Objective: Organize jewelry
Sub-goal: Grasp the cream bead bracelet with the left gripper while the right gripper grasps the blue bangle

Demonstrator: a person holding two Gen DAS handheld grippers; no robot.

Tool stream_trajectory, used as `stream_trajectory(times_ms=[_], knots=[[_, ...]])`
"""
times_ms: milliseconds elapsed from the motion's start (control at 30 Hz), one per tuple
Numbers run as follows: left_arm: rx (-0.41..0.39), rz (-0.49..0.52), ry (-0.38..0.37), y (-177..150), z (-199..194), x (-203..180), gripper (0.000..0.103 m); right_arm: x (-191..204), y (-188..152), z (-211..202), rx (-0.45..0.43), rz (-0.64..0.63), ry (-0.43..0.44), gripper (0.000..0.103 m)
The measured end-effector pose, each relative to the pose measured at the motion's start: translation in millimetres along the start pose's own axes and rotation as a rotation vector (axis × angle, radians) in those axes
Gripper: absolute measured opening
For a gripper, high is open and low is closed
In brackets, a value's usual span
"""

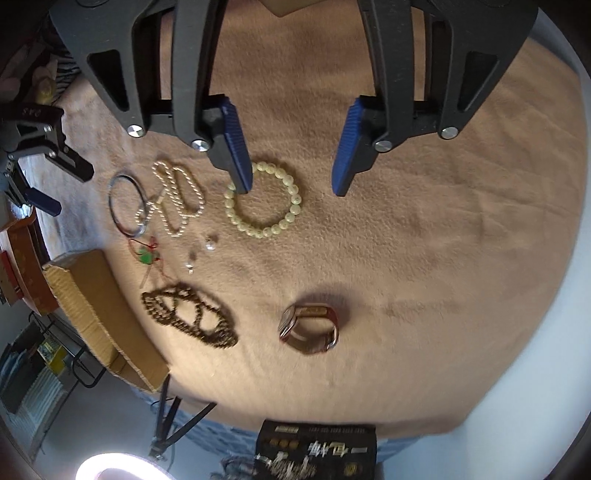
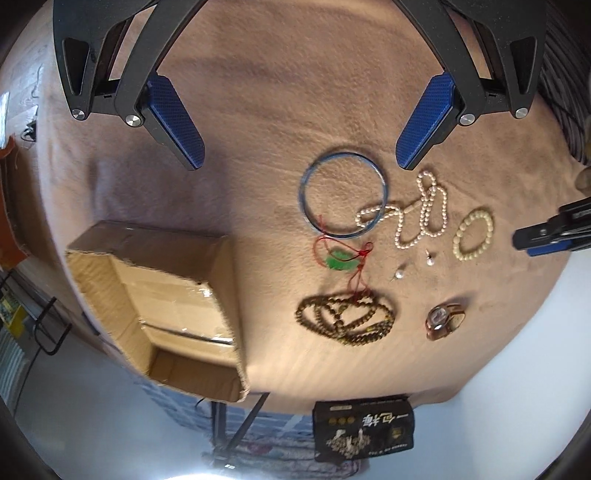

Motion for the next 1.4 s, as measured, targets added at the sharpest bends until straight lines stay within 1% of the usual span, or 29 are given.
stream_trajectory(times_ms=[100, 200, 267, 467, 533, 600, 767, 900, 933, 1067, 1167, 1200, 1267, 1400], knots=[[0.03, -0.018, -0.013, 2.7, 13.7, 5.3, 0.038, 6.0, 4.9, 11.8, 0.017, -0.033, 0.008, 0.102], [0.043, -0.024, -0.021, 4.3, 21.0, 8.0, 0.033, 11.4, 8.6, 22.4, 0.03, -0.064, 0.014, 0.102], [0.043, -0.03, -0.026, 5.1, 23.2, 9.5, 0.033, 12.4, 10.7, 27.9, 0.036, -0.068, 0.015, 0.102], [0.052, -0.038, -0.041, 7.9, 28.7, 13.2, 0.026, 14.1, 15.8, 43.2, 0.061, -0.049, 0.041, 0.102], [0.057, -0.037, -0.049, 8.0, 30.8, 13.5, 0.026, 15.9, 18.0, 49.6, 0.068, -0.052, 0.032, 0.101], [0.058, -0.034, -0.054, 9.3, 33.7, 12.2, 0.025, 17.6, 19.6, 56.1, 0.082, -0.056, 0.034, 0.097], [0.057, -0.033, -0.059, 13.3, 39.2, 10.9, 0.024, 24.2, 23.0, 64.0, 0.082, -0.066, 0.017, 0.097], [0.052, -0.028, -0.059, 15.6, 42.1, 10.5, 0.015, 28.3, 24.5, 66.0, 0.084, -0.066, 0.018, 0.097], [0.052, -0.032, -0.06, 16.8, 43.3, 10.9, 0.014, 23.9, 22.4, 63.3, 0.086, -0.067, 0.019, 0.096], [0.047, -0.03, -0.057, 16.6, 43.0, 10.9, 0.009, 23.8, 24.5, 65.4, 0.084, -0.073, 0.019, 0.09], [0.039, -0.012, -0.038, 16.3, 42.9, 7.4, 0.009, 21.2, 22.0, 61.5, 0.081, -0.069, 0.016, 0.081], [0.038, -0.011, -0.037, 16.6, 43.0, 6.9, 0.008, 20.9, 21.8, 60.4, 0.081, -0.067, 0.016, 0.076], [0.034, -0.014, -0.042, 17.4, 43.2, 4.9, 0.008, 20.5, 20.9, 57.1, 0.078, -0.065, 0.019, 0.071], [0.03, -0.016, -0.051, 16.8, 41.2, 2.7, 0.006, 18.5, 21.2, 55.3, 0.081, -0.07, 0.032, 0.071]])
Point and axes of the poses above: each gripper's, at about its wrist camera, not at the fingertips, and z roughly the way its jaws point, x to its left, y to its top, the point moved 4 cm from there along z, roughly the way its jaws point, and after that the axes turned 5 degrees about x, right-handed, at the moved point
